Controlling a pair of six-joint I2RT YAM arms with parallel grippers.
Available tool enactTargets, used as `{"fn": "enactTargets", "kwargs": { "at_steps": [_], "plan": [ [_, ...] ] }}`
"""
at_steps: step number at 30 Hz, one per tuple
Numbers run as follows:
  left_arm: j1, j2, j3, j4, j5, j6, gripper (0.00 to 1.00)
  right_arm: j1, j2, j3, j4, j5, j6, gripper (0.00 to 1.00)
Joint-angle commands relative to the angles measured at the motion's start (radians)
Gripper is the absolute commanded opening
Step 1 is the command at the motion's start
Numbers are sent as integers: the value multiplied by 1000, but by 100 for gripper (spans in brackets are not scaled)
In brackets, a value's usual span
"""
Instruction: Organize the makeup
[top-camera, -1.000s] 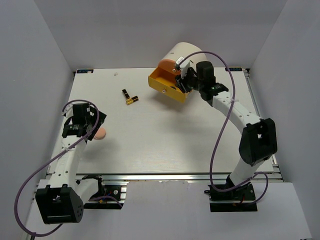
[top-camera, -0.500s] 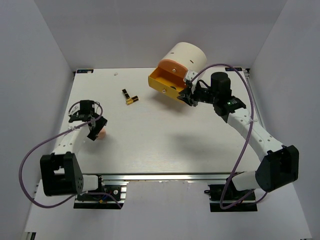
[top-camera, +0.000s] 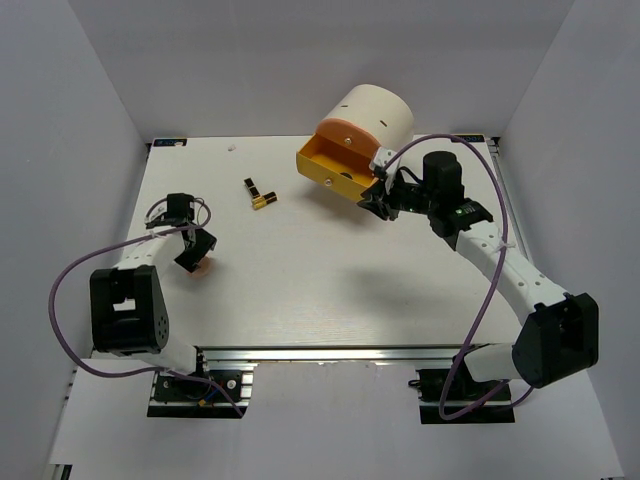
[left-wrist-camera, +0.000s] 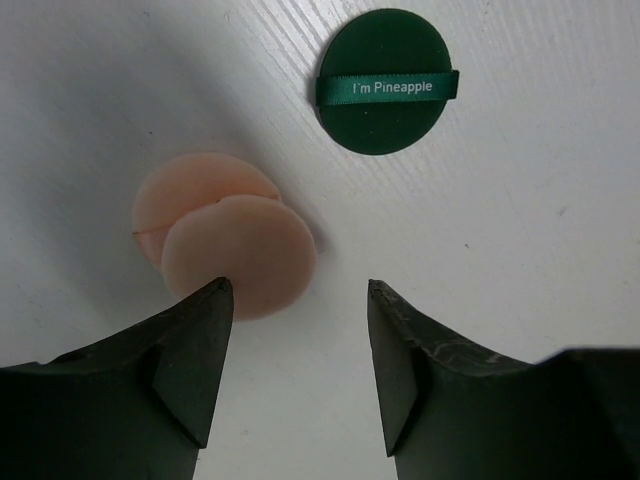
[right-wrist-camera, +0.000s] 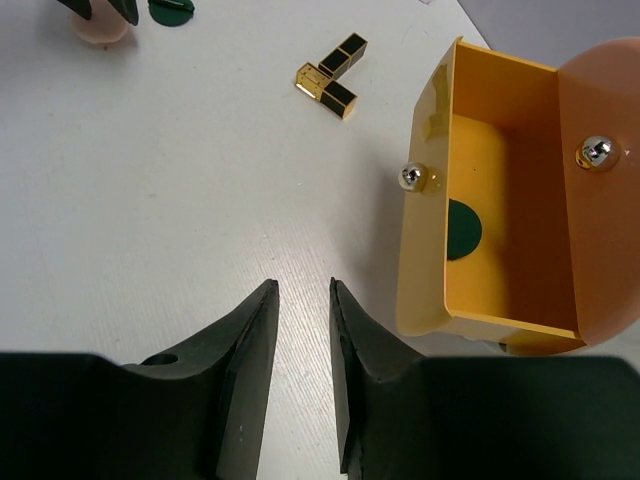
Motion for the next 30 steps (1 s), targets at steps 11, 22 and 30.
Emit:
{"fn": "enactTargets", "kwargs": {
  "at_steps": [11,22,30],
  "plan": [
    [12,51,-39,50,-1,42,39,-26,-41,0,45,-2,22,33],
    [22,40,-52,60,11,61,18,-33,-50,-6,47,-8,28,33],
    [22,-64,-14,81,108,55,0,-39,-62,-6,50,-16,30,33]
  ]
}}
